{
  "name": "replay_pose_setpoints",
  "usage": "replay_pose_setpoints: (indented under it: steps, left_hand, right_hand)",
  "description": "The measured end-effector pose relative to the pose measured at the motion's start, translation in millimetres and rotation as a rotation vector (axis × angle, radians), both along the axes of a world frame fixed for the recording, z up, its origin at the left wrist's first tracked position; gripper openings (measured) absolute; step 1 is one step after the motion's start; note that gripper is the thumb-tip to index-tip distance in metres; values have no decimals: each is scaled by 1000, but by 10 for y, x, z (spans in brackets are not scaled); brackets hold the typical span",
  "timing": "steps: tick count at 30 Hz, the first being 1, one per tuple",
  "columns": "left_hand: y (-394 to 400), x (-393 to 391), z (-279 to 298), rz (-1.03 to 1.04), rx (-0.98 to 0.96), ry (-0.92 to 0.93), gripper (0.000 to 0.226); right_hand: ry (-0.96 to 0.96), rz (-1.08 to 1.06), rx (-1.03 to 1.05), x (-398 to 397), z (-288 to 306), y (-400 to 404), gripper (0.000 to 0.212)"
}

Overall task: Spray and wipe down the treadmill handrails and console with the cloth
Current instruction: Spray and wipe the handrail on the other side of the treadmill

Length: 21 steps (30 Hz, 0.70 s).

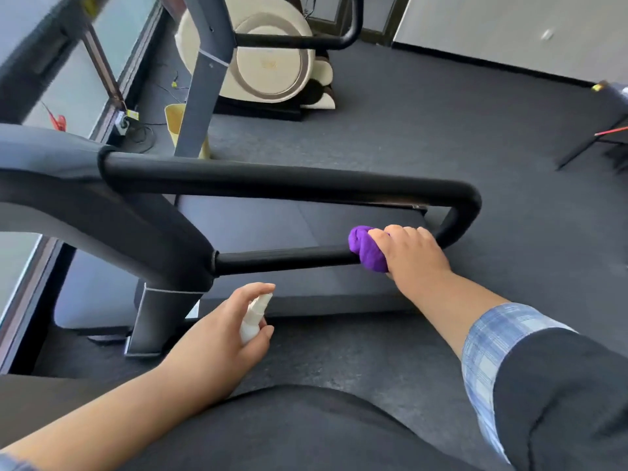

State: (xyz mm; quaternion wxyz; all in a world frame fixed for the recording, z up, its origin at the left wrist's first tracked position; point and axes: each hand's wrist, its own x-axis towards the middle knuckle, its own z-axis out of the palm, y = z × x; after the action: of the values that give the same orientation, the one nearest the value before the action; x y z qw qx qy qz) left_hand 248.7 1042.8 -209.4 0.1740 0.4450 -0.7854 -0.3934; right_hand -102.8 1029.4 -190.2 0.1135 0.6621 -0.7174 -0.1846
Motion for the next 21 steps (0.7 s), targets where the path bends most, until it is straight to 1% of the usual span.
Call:
replay_pose_setpoints:
  steps: [3, 4, 6, 7, 9, 11, 13, 15, 18, 20, 21]
  left_hand:
    - [-1, 31, -11, 1, 6, 4, 54]
    - [0, 57, -14, 7, 7, 6, 54]
    - [7, 129, -21, 17, 13, 11, 54]
    - [14, 169, -23, 22, 14, 9, 55]
    - [24, 263, -25, 43, 10, -4, 56]
    - [22, 359, -26, 70, 11, -22, 56]
    - [29, 443, -14, 81, -1, -47, 56]
    - [47, 509, 9, 92, -21, -69, 57]
    - [60, 582, 32, 118, -25, -97, 58]
    - [48, 615, 44, 131, -24, -109, 59]
    - [41, 618, 59, 133, -31, -108, 59]
  right_hand:
    - [2, -26, -12, -117, 28, 47, 62]
    - [-28, -34, -16, -101, 25, 40, 57]
    - [-106, -41, -54, -18, 17, 8, 39]
    - [-146, -47, -70, 53, 13, -20, 36]
    - [-204, -33, -59, 276, -6, -104, 42]
    - [-191, 56, -28, 632, -48, -245, 44]
    - [-192, 165, -14, 1115, -129, -438, 41]
    - [-244, 256, -9, 1670, -253, -614, 36]
    - [-326, 264, 8, 2238, -387, -733, 55]
    - [-321, 258, -24, 2253, -410, -718, 62]
    - [-317, 288, -35, 2173, -409, -689, 65]
